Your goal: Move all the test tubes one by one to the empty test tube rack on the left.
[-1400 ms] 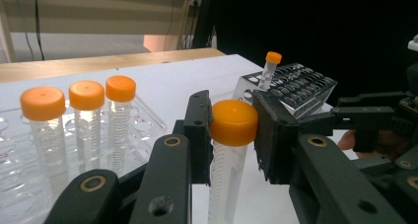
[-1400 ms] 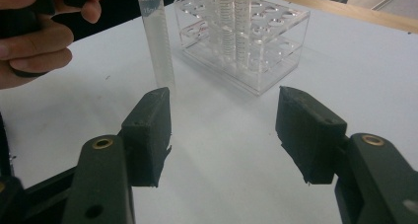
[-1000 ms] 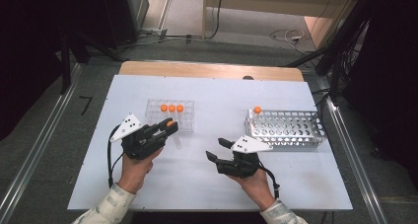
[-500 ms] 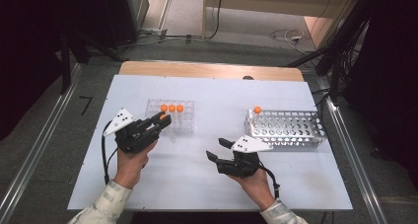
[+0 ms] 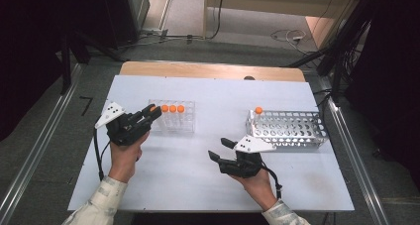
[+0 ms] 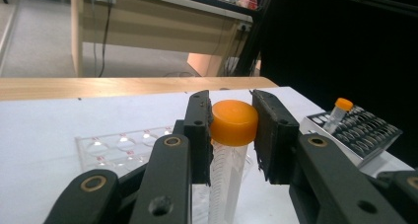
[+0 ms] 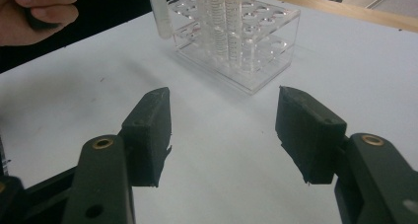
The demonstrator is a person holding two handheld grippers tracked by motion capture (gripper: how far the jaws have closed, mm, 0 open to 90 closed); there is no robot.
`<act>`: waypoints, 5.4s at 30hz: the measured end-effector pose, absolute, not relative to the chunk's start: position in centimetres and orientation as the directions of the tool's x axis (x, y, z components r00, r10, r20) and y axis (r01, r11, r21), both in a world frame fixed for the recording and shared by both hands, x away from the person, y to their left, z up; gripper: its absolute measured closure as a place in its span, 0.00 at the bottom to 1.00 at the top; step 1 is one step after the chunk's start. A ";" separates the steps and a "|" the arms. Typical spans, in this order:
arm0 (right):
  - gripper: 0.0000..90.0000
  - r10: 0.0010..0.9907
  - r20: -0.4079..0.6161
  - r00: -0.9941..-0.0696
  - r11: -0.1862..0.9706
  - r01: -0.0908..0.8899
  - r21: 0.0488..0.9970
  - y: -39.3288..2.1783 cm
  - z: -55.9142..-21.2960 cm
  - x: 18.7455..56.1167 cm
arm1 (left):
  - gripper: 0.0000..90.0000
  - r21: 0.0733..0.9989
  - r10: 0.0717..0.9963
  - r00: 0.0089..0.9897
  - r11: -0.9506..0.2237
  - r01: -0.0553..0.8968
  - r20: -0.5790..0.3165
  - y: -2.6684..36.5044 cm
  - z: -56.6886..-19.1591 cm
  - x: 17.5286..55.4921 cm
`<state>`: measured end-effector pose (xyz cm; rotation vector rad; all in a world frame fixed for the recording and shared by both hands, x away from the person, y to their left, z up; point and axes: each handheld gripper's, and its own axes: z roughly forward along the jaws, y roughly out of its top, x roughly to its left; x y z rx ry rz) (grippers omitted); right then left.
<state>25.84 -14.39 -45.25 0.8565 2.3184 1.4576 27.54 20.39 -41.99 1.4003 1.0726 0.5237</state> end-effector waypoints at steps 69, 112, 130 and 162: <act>0.41 0.613 0.074 -0.787 0.324 0.335 0.885 -14.3 -45.3 25.8 | 0.76 0.968 0.938 0.336 -0.001 0.250 -0.086 19.0 -42.8 31.2; 0.41 0.689 0.046 -0.723 0.297 0.339 0.893 -16.6 -45.1 27.0 | 0.30 0.935 0.893 0.392 0.080 0.344 -0.221 18.2 -44.4 25.6; 0.42 0.806 0.016 -0.592 0.235 0.344 0.909 -20.5 -44.7 29.1 | 0.24 0.928 0.869 0.462 -0.009 0.373 -0.177 16.4 -46.0 24.5; 0.66 0.916 -0.019 -0.400 0.193 0.398 0.897 -21.7 -46.0 34.1 | 0.24 0.923 0.861 0.480 -0.031 0.383 -0.170 16.0 -46.5 24.7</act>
